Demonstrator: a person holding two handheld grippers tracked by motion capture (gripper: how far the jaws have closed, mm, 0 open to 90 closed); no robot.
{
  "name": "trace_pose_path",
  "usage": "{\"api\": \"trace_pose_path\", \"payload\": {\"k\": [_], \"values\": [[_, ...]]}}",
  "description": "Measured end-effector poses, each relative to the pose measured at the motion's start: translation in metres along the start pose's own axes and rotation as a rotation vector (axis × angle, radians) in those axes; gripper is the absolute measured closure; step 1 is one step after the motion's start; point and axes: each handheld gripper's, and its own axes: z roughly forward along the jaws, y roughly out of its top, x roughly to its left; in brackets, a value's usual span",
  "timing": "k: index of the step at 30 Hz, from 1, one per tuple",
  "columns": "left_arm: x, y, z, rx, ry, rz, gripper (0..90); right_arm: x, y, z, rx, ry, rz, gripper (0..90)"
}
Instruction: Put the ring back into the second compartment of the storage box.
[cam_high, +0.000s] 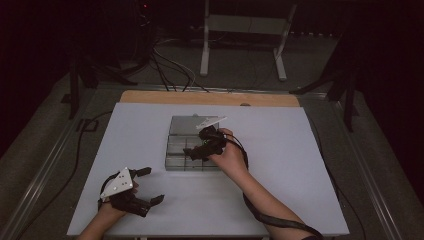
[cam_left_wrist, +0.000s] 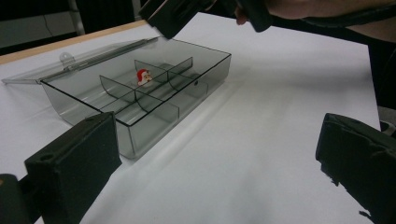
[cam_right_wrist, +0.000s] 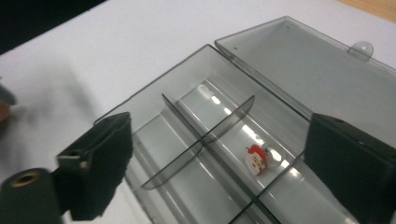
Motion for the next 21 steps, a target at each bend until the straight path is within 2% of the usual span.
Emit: {"api": "trace_pose_path", "payload": {"k": [4, 11, 18, 21], "values": [[0.0, 0.0, 0.0, 0.002, 0.001, 0.002, 0.9, 0.0, -0.002, -0.011, -0.021, 0.01, -0.011, 2.3], [0.0, 0.0, 0.001, 0.004, -0.001, 0.002, 0.9, 0.0, -0.009, -0.024, -0.019, 0.04, -0.026, 0.9], [0.0, 0.0, 0.001, 0.006, -0.002, 0.001, 0.9, -0.002, -0.019, -0.037, -0.014, 0.042, -0.046, 0.9], [0.0, 0.0, 0.002, 0.006, -0.003, 0.0, 0.9, -0.005, -0.026, -0.045, -0.015, 0.043, -0.041, 0.9]]}}
